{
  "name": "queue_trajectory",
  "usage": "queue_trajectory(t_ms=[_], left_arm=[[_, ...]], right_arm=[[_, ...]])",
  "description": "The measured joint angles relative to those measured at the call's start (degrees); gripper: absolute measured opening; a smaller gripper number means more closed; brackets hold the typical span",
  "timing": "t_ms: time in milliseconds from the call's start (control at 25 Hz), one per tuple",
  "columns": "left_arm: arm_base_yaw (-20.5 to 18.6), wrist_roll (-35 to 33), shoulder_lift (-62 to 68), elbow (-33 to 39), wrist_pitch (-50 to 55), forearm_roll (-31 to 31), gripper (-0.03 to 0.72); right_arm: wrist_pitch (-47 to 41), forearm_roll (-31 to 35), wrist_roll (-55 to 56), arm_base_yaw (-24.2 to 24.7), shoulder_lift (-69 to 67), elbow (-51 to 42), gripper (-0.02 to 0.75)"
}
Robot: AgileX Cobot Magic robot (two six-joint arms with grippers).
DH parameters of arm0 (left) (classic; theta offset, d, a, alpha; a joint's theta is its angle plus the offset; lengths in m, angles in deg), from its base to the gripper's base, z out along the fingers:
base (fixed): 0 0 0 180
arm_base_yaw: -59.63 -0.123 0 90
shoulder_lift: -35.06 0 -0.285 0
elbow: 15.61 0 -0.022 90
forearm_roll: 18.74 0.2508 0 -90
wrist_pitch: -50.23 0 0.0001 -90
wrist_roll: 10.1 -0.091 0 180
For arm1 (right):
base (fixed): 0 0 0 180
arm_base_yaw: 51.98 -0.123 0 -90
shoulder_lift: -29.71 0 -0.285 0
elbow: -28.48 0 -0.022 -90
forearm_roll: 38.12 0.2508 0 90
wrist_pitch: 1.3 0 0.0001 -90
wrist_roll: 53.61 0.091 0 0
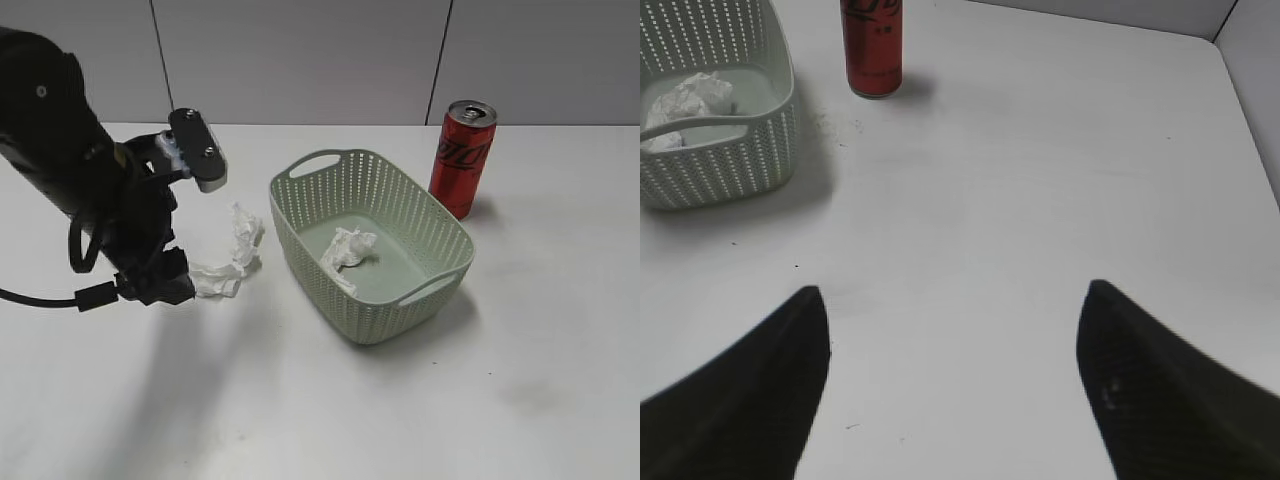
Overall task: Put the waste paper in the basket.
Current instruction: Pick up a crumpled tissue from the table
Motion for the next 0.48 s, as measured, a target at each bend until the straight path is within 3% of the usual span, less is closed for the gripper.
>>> queue_trajectory(t_ms=[240,480], left_arm=[[-6.2,-15.0,6.9,-0.9,-2.8,-9.7,0.570],[-6.6,-21.9,13.0,-5.8,-3.0,-13.7,0.568]], right_arm=[[0.0,0.0,0.0,0.0,0.0,0.0,0.583],[0.0,0.0,0.0,0.0,0.0,0.0,0.582]])
